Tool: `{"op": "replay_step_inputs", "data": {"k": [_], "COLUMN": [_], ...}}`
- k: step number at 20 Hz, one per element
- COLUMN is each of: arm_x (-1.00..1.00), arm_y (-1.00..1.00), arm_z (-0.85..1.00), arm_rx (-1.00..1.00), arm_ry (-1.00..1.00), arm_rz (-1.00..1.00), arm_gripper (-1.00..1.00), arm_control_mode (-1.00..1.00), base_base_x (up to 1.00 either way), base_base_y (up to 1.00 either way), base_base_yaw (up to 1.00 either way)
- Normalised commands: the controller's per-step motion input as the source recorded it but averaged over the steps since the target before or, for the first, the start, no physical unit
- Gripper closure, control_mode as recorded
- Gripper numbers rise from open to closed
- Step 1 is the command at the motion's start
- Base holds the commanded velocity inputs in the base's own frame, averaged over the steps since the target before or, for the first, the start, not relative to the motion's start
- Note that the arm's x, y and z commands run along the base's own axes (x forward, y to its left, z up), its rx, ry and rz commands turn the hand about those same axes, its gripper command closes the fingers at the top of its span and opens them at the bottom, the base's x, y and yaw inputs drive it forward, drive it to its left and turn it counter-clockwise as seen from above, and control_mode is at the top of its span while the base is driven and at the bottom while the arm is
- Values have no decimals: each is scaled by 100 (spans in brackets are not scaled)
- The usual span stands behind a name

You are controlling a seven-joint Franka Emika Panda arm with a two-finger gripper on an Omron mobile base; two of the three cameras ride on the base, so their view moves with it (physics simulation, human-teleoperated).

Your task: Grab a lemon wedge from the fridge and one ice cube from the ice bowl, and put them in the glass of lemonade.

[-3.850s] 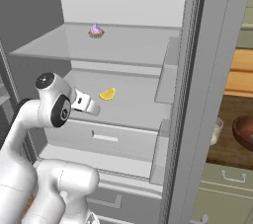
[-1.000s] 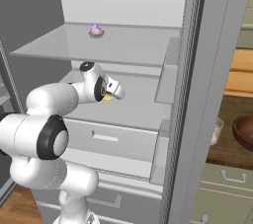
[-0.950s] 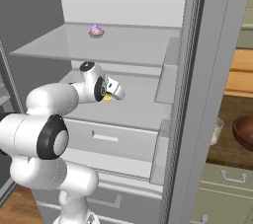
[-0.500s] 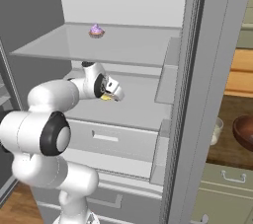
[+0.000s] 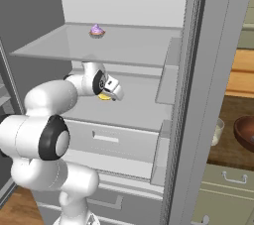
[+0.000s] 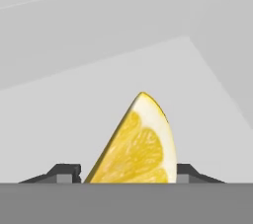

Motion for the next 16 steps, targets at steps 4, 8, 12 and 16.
{"op": "replay_step_inputs", "data": {"k": [4,8,12,16], "arm_x": [-100,-100,-100,-100], "arm_y": [-14,-15,-15,-1], "arm_z": [-8,-5,2,75], "arm_rx": [7,7,7,0], "arm_ry": [0,-2,-5,0], "arm_rz": [0,0,0,0], "arm_gripper": [100,100,100,100], "arm_control_mode": [-100,-100,-100,-100], "base_base_x": [0,0,0,0], "base_base_y": [0,0,0,0], "base_base_yaw": [0,0,0,0]}}
